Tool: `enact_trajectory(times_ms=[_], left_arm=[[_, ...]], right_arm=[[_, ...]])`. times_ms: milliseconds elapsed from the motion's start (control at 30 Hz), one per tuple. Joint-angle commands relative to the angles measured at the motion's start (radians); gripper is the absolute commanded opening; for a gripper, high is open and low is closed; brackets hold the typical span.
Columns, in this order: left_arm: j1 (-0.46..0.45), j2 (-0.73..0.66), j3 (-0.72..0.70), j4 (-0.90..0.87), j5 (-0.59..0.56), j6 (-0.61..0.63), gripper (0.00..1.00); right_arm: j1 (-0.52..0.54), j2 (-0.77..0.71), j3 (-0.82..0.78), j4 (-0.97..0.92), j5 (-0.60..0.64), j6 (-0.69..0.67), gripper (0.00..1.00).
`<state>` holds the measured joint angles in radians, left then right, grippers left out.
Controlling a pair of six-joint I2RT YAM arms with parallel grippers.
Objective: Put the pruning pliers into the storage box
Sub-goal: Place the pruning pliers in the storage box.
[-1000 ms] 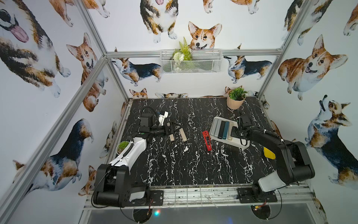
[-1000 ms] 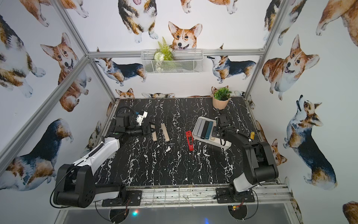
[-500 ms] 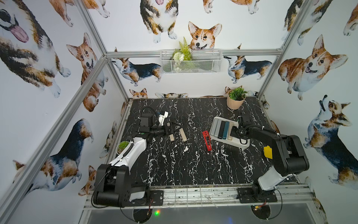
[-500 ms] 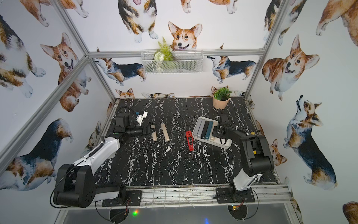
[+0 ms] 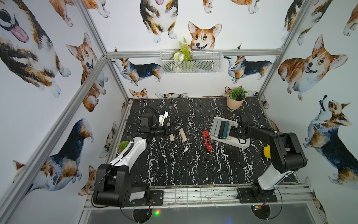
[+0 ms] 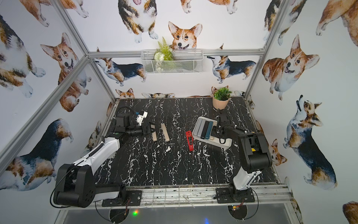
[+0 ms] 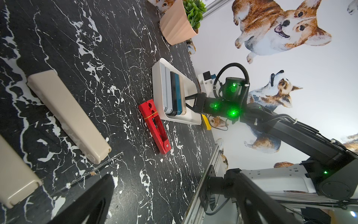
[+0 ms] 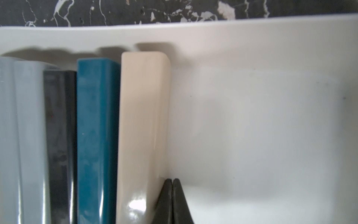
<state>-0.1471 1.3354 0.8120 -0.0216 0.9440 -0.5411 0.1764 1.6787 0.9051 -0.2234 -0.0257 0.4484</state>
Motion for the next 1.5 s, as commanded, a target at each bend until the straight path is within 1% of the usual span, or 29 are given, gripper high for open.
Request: enact_trajectory(times_ms=[0, 600, 800, 900, 1000, 1100, 1267, 1467], left_arm=[[0.0, 0.001, 0.004, 0.008, 0.019, 0.012, 1.0], [0.0, 0.004, 0.006, 0.007, 0.021, 0.012, 1.0], [0.0, 0.001, 0.004, 0.007, 0.02, 0.012, 1.0], [0.0, -0.002, 0.003, 0.007, 0.019, 0.013, 1.0], [0.0, -0.003, 0.004, 0.007, 0.019, 0.012, 1.0], [0.0, -0.006, 0.004, 0.006, 0.019, 0.014, 1.0], [0.0, -0.009, 0.003, -0.001, 0.016, 0.018, 1.0], [0.0, -0.017, 0.01, -0.026, 0.001, 0.036, 1.0]], right_arm=[[0.001, 0.005, 0.009, 0.03, -0.014, 0.019, 0.0], [0.0, -0.005, -0.002, 0.057, -0.041, 0.021, 0.0], [0.001, -0.051, -0.004, -0.005, 0.028, 0.007, 0.0], [0.0, -0.087, -0.02, -0.018, 0.053, -0.006, 0.12], [0.001, -0.105, -0.02, -0.04, 0.062, -0.017, 0.27], [0.0, -0.131, -0.024, -0.05, 0.055, -0.019, 0.38], [0.028, -0.212, -0.037, -0.052, 0.033, -0.02, 0.48], [0.168, -0.267, 0.012, -0.096, 0.068, 0.0, 0.53]])
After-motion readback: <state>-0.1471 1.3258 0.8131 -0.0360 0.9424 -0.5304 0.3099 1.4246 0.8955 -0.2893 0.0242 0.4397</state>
